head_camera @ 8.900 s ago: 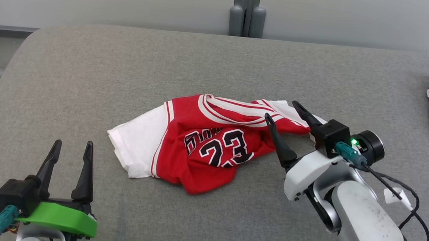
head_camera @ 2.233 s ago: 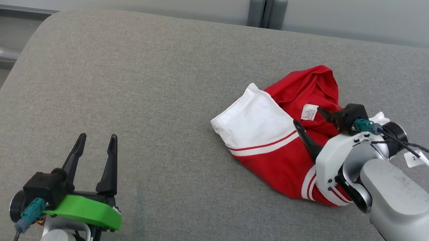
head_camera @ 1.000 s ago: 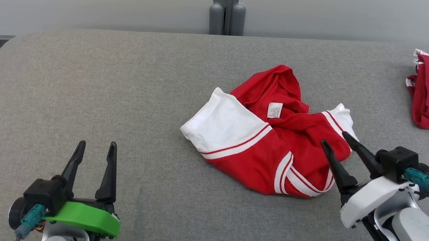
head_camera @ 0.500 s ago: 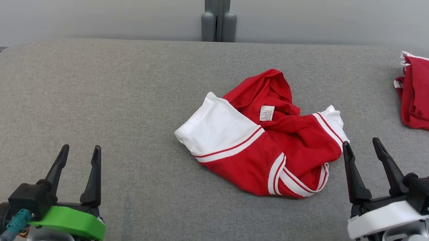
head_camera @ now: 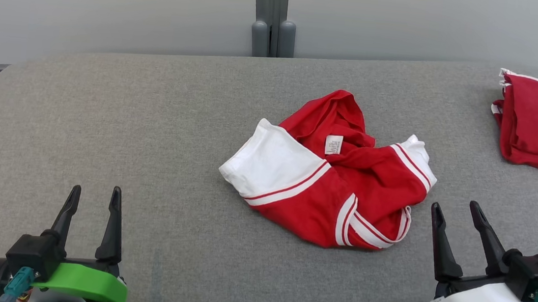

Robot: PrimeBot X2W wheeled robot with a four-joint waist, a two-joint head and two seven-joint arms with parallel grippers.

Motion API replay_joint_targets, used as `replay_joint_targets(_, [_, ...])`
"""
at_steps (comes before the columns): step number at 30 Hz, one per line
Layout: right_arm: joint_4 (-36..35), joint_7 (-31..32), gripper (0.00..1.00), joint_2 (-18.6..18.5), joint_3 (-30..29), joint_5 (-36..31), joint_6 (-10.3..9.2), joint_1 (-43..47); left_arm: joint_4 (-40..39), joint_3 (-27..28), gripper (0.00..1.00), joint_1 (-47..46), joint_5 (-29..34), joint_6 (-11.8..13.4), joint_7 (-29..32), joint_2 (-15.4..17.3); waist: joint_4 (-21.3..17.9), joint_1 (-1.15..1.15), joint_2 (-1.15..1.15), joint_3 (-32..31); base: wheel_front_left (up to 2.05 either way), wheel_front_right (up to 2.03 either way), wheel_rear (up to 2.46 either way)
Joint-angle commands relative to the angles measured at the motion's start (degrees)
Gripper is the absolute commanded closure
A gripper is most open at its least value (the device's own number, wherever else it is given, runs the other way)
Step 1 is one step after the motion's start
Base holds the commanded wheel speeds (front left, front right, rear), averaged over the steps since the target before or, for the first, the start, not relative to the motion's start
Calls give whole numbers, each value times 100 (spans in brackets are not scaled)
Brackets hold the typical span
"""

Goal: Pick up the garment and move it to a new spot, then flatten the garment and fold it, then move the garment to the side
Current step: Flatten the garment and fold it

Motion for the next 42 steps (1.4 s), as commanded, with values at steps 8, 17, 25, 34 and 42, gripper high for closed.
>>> replay_joint_targets(8, [63,23,0,20,53,-122,-6,72,19,8,0,114,-35,30,-16,46,55,0,0,-55,0,0,0])
replay_joint_targets(17, [87,117,0,3,138,-131,-6,61,18,0,0,118,-55,43,-16,40,83,0,0,-65,0,0,0])
replay_joint_targets(25, [400,404,0,-190,671,-204,-6,-553,43,-94,0,-54,-49,36,-16,-2,233,0,0,36,0,0,0])
replay_joint_targets(34, [1807,1186,0,-302,1466,-48,-6,-1895,76,-241,0,-241,-80,18,-16,-64,646,0,0,286,0,0,0])
replay_joint_targets(42, [3019,1497,0,-350,1985,447,-6,-2499,176,-326,0,-415,-113,-1,-16,-118,958,0,0,469,0,0,0])
